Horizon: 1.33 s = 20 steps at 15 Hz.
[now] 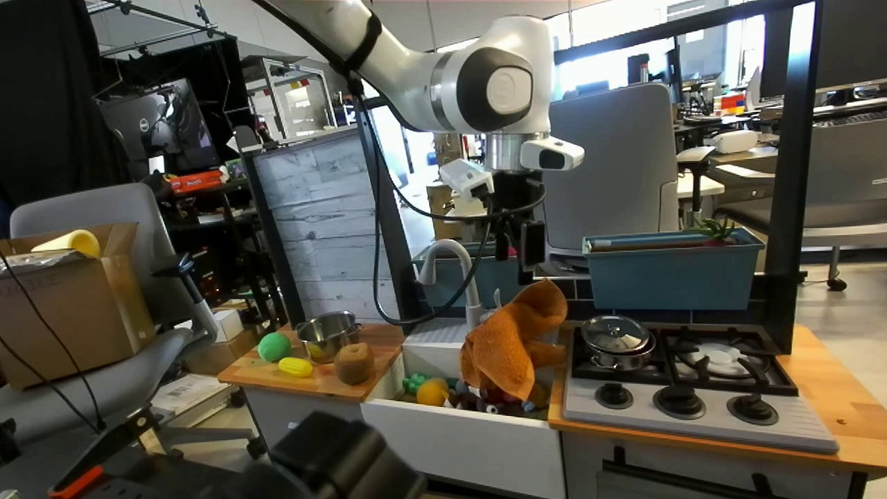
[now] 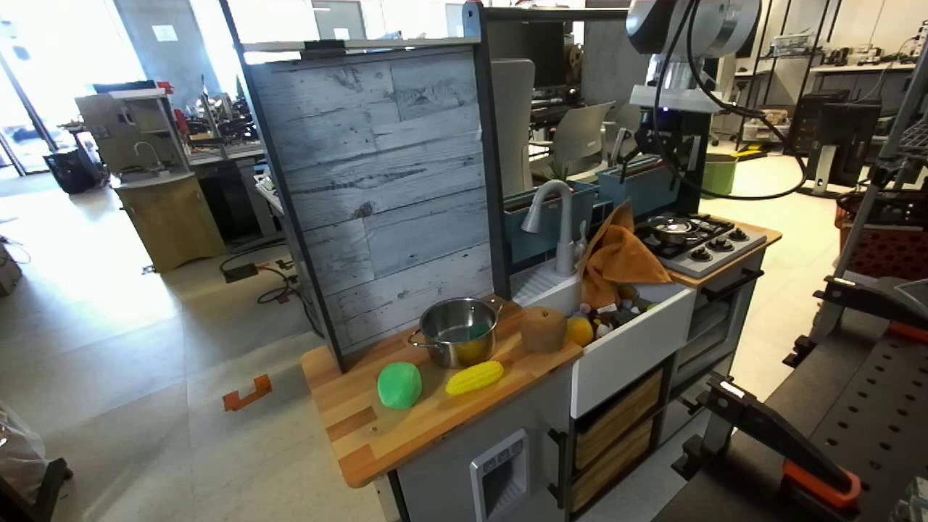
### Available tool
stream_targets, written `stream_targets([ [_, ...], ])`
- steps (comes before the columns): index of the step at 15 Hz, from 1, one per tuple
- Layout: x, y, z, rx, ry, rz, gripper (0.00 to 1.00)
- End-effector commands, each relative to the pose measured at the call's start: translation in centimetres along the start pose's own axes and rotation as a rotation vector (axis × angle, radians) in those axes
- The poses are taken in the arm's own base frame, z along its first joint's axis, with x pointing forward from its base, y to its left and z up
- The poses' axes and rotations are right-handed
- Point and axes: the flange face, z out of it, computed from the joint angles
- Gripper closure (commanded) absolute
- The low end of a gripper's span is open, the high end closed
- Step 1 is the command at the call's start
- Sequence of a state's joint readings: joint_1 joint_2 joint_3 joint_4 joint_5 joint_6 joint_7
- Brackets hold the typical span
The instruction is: Uncover the silver pot
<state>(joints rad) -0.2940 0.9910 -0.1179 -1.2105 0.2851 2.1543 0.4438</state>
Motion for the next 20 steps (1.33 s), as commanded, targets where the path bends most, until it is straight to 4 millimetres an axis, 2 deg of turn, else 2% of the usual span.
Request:
stream_targets([
  [1, 3.5, 1.3, 2.1, 0.020, -0.029, 0.153, 0.00],
  [6, 7.2, 3.7, 4.1, 0.040, 0.027, 0.382, 0.00],
  [9, 8.5, 5.2, 5.0, 0.034, 0.044, 0.501, 0.00],
  [16, 9.5, 8.5, 6.7, 0.006, 0.006, 0.733, 0.00],
  [20, 10.3, 10.0, 7.6, 0.002, 0.053, 0.890, 0.00],
])
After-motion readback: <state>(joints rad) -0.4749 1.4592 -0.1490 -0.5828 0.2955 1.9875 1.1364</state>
